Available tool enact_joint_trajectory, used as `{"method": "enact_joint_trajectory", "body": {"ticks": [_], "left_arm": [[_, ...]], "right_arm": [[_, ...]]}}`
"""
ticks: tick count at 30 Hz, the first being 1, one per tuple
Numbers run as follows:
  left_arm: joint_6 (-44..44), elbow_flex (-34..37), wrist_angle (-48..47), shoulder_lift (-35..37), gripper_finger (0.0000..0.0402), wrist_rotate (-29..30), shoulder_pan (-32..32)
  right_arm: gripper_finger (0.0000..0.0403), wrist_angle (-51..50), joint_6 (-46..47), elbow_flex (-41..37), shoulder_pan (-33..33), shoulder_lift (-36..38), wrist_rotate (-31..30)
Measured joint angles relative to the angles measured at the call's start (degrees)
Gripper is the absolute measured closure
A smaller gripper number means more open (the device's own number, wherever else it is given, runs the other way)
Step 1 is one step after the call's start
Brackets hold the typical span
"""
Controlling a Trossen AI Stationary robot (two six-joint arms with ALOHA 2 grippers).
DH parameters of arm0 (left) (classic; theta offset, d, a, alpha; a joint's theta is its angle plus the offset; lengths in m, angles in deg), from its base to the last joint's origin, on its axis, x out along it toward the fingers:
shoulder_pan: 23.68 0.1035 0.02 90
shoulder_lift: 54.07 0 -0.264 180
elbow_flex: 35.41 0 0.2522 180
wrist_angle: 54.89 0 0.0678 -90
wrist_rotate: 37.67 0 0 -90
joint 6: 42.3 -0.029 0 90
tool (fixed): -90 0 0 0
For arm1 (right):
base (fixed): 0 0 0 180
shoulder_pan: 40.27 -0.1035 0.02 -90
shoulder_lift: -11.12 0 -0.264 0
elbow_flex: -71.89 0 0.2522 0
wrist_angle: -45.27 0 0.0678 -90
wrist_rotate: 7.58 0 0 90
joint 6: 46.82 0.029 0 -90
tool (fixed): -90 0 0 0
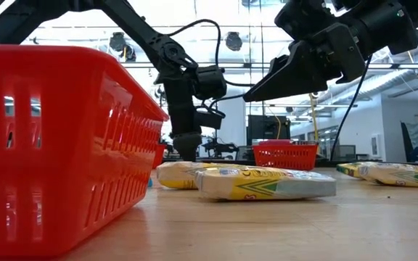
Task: Pick & Place School Supplies
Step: Put the blue eraser into the top left red bin
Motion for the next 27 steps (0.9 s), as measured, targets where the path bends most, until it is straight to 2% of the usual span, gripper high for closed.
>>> {"method": "enact_joint_trajectory", "body": {"ticks": [6,21,27], "left_arm": [[0.5,0.1,-0.2,0.5,0.0369,6.2,-1.1],[5.9,0.4,-2.4,7.5,0.0369,10.6,-2.5],[8.8,0.3,-6.2,9.6,0.0369,12.9,-1.1]], "right_arm": [[0.0149,0.0,0.0,0.0,0.0,0.0,0.0],[0.0149,-0.4,0.0,0.0,0.0,0.0,0.1],[0.0149,-0.5,0.1,0.0,0.0,0.0,0.1]]}}
